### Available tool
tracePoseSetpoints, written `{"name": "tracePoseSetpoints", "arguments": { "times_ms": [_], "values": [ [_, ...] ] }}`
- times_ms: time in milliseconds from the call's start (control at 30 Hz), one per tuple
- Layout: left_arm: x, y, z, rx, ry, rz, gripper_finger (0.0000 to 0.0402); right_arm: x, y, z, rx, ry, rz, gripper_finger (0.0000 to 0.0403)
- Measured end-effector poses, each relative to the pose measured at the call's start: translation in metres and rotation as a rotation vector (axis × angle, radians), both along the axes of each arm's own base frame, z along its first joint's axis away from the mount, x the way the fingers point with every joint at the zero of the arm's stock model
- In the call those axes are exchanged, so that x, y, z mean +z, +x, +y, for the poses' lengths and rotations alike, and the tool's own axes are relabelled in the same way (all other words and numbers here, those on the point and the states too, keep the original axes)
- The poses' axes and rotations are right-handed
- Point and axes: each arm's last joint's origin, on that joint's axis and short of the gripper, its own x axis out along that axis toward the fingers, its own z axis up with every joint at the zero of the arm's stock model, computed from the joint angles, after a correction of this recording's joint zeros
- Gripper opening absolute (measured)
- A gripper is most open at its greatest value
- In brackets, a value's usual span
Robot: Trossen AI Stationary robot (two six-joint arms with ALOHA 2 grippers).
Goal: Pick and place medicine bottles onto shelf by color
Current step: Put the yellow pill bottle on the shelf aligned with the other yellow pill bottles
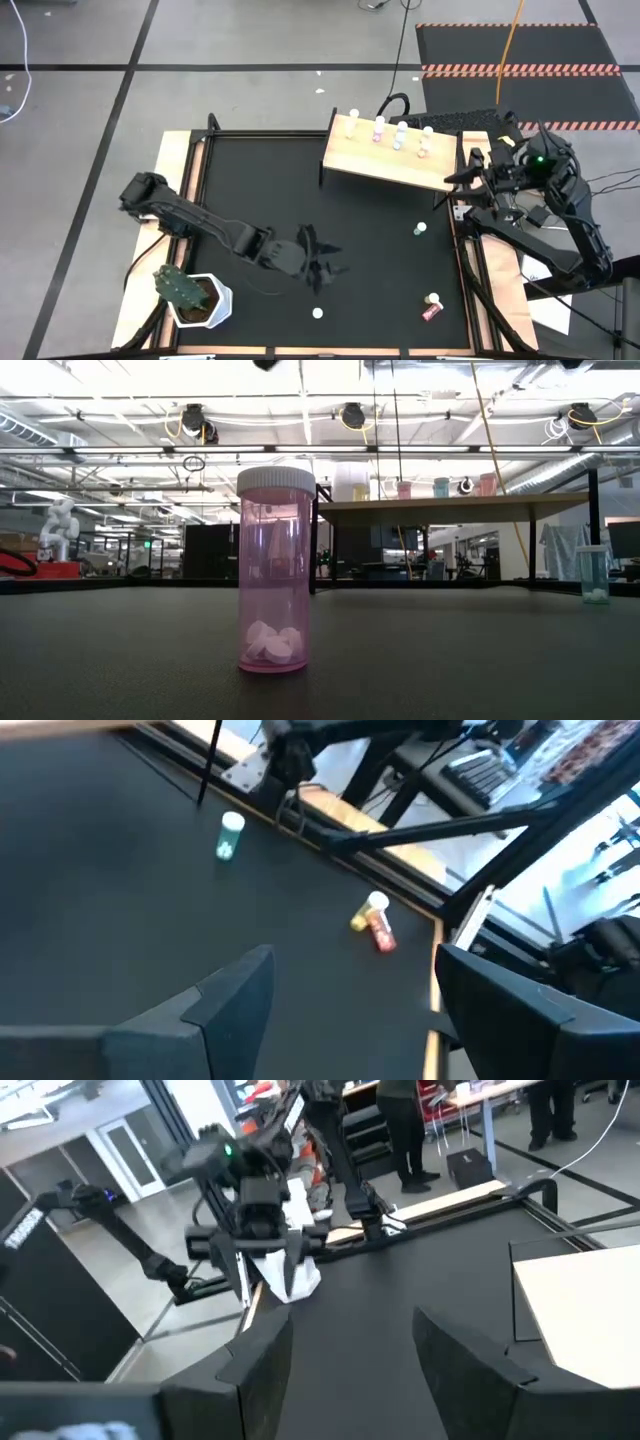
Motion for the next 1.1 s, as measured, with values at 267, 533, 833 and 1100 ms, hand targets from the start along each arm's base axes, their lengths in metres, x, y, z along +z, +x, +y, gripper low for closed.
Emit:
{"name": "tracePoseSetpoints", "arguments": {
  "times_ms": [267, 533, 833, 1100],
  "values": [
    [-0.034, 0.052, 0.032, 0.127, 0.055, -0.147, 0.0274, 0.006, -0.002, 0.003, 0.002, 0.035, -0.048, 0.0203],
    [-0.041, 0.099, 0.073, 0.1, 0.127, -0.195, 0.0305, -0.003, -0.002, 0.003, 0.008, 0.128, 0.031, 0.0203],
    [-0.022, 0.12, 0.087, -0.077, 0.352, -0.221, 0.0337, -0.042, -0.007, 0.006, -0.016, 0.238, 0.346, 0.0203],
    [0.02, 0.125, 0.11, -0.059, 0.43, -0.311, 0.0337, -0.047, -0.002, 0.002, 0.018, 0.24, 0.363, 0.0203]
  ]
}}
